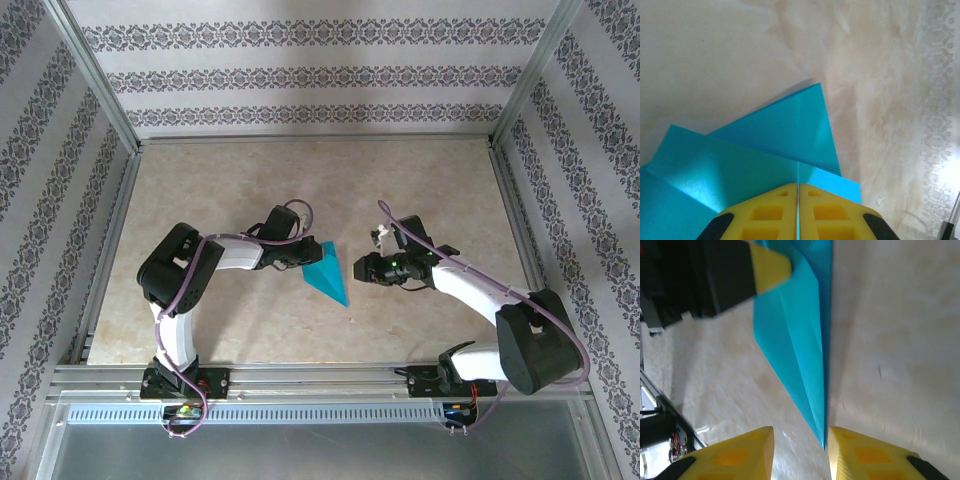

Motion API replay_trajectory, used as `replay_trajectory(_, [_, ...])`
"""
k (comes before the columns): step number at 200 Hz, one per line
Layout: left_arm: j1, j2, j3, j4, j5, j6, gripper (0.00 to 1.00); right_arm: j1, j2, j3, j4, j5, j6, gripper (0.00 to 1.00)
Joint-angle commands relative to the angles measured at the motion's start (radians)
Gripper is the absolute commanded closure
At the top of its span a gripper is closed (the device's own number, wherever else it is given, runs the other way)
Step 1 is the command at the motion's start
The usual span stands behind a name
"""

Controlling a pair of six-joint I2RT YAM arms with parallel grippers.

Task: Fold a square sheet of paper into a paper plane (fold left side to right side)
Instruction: Fourth fold the wing at the center of the table, then turn over the paper at the center of the table.

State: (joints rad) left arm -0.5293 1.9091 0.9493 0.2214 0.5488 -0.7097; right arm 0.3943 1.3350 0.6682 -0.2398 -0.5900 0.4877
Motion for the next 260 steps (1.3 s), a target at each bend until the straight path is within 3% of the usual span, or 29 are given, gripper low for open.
replay_trajectory(1, [-0.011,-0.104,-0.007,-0.012,-0.011,-0.013,0.86,-0.002,0.048,0.016,0.111,0.021,-0.069,0.61])
replay_trajectory(31, [-0.009,-0.230,-0.040,-0.069,-0.082,0.016,0.71,0.013,0.135,0.027,0.222,0.005,-0.077,0.53])
replay_trajectory(57, [-0.004,-0.322,-0.085,-0.116,-0.150,0.034,0.64,0.054,0.207,0.049,0.248,0.015,-0.100,0.50])
replay_trajectory(147, [0.003,-0.423,-0.212,-0.076,-0.202,-0.005,0.62,0.086,0.370,0.117,0.296,-0.005,-0.093,0.59])
replay_trajectory(199, [0.007,-0.429,-0.204,-0.089,-0.210,-0.006,0.62,0.083,0.355,0.122,0.290,-0.018,-0.070,0.78])
replay_trajectory(236, [0.027,-0.470,-0.232,-0.052,-0.200,-0.040,0.62,0.064,0.259,0.105,0.285,-0.035,-0.049,0.97])
replay_trajectory(260, [0.049,-0.543,-0.255,-0.027,-0.190,-0.058,0.59,0.039,0.169,0.097,0.287,-0.055,-0.033,1.00])
